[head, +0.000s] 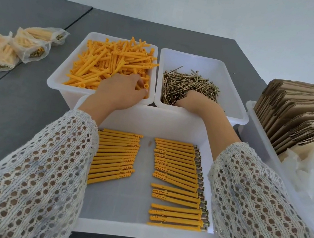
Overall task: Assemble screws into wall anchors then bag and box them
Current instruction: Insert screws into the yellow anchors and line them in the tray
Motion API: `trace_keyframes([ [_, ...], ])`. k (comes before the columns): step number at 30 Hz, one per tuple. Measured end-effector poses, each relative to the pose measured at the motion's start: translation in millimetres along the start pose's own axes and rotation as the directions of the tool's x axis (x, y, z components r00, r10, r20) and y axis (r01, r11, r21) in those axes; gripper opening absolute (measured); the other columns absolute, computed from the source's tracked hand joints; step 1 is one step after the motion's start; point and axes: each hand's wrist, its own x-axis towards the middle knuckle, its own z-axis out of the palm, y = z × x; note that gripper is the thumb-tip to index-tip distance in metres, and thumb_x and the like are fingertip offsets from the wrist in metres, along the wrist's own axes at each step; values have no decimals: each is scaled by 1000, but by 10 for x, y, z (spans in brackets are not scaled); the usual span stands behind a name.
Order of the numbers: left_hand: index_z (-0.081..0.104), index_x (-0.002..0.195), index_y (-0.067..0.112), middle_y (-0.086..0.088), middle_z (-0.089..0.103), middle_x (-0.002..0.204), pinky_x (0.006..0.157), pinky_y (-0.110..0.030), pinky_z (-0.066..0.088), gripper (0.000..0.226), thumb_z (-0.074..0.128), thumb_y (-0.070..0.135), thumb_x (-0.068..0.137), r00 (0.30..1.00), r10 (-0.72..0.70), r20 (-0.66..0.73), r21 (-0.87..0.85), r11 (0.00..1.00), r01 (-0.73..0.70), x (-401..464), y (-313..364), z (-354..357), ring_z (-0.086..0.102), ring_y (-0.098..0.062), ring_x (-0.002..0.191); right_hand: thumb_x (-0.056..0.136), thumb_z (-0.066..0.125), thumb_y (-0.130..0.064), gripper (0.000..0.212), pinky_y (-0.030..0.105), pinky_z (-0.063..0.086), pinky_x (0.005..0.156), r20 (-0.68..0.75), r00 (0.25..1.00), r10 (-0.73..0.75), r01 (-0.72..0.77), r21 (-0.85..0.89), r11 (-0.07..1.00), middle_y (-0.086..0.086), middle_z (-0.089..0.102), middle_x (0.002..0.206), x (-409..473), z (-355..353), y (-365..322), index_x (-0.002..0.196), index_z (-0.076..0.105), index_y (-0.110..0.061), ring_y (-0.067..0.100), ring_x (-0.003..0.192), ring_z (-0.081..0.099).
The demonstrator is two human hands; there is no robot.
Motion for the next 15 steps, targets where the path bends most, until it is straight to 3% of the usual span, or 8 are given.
trace_keyframes([
  [3, 54, 120, 30, 5, 65, 115, 82, -39, 48, 34, 47, 53, 96, 1000, 16, -24, -21, 1000, -16, -22, 3, -3, 59, -21, 104, 93, 53, -24, 32, 29, 26, 52, -11, 1000, -5, 5, 10, 1000, 0, 39, 68, 4, -4, 7, 67, 38, -16, 16, 59, 36],
  [8, 56, 107, 30, 8, 59, 94, 66, -32, 39, 15, 54, 38, 95, 977, 33, -209, -127, 990, -60, -58, 21, 35, 55, -16, 84, 91, 55, -23, 44, 30, 23, 50, -27, 1000, 1, 1, 74, 997, -1, 29, 66, 21, 4, 20, 68, 17, -25, 16, 56, 28],
  [12, 55, 105, 29, 11, 54, 85, 57, -30, 34, 12, 57, 33, 94, 957, 38, -288, -156, 984, -86, -68, 23, 46, 54, -14, 78, 91, 53, -15, 39, 28, 23, 49, -77, 996, -33, 41, 105, 994, 0, 31, 60, 26, 12, 28, 64, 25, -20, 16, 51, 27],
  [15, 53, 102, 29, 12, 54, 80, 59, -31, 37, 9, 55, 32, 94, 949, 18, -314, -163, 984, -73, -66, 26, 56, 54, -14, 76, 91, 53, -11, 39, 27, 26, 49, -110, 992, -65, 78, 116, 990, 0, 30, 56, 36, 22, 35, 60, 30, -15, 17, 50, 27],
])
